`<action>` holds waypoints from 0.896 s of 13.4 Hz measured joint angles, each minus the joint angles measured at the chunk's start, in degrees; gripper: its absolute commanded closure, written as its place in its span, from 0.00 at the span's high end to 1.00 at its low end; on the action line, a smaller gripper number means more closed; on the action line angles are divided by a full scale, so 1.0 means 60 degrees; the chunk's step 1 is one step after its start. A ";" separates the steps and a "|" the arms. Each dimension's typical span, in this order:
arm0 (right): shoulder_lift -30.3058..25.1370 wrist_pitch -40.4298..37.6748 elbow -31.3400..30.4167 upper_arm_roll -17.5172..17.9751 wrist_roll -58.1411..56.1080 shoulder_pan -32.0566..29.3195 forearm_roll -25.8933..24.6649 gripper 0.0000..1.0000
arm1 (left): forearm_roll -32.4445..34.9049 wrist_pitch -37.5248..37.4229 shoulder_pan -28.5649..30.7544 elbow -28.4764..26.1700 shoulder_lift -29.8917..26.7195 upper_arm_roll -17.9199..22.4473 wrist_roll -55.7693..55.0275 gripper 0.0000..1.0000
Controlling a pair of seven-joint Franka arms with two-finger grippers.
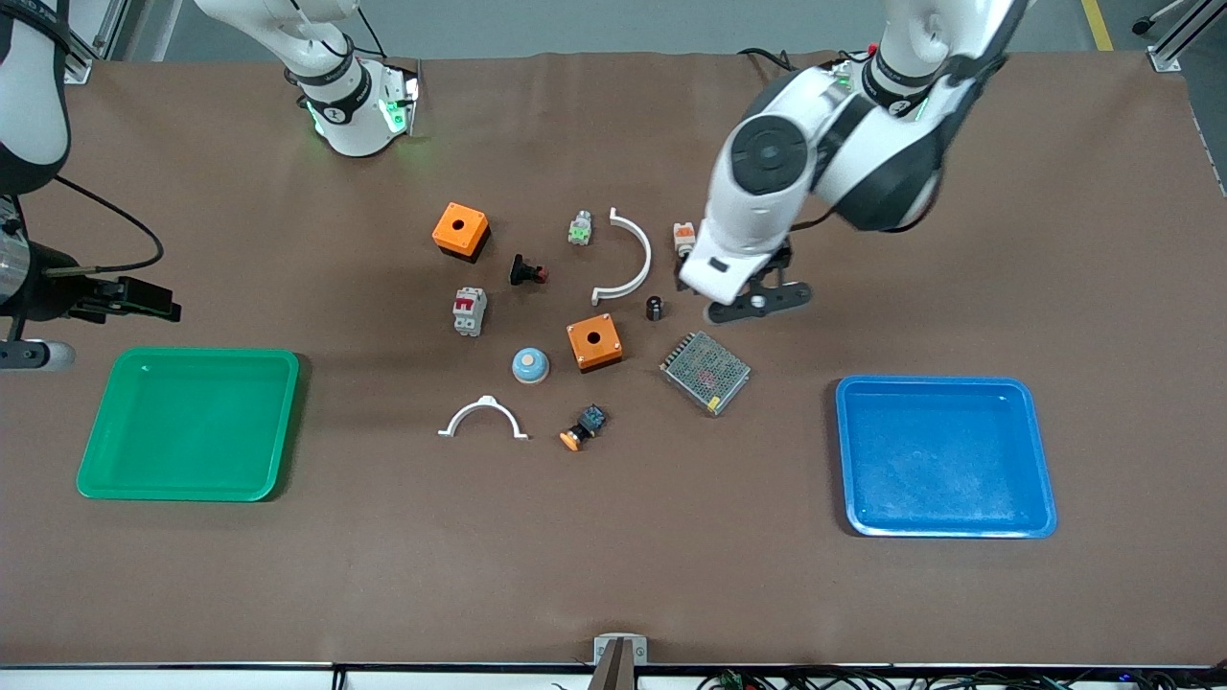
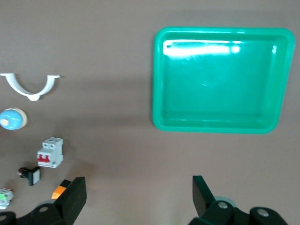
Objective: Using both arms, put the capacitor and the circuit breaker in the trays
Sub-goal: 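Lower the left gripper onto the capacitor while the right gripper reaches the breaker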
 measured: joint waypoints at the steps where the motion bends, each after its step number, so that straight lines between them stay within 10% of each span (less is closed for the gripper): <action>1: -0.0005 0.0105 -0.0114 0.0003 0.0014 0.0099 0.0249 1.00 | 0.0141 0.0373 -0.0259 -0.0067 0.0371 0.0001 -0.0561 0.90; 6: -0.0465 0.0565 -0.1209 0.0021 0.1356 0.0878 0.0669 1.00 | 0.0514 0.3222 -0.0799 -0.1032 0.1601 0.0003 -0.2272 0.84; 12: -0.1928 0.3711 -0.4942 0.0102 0.4095 0.3285 0.0573 1.00 | 0.1435 0.4561 -0.0945 -0.1869 0.1859 0.0002 -0.3073 0.69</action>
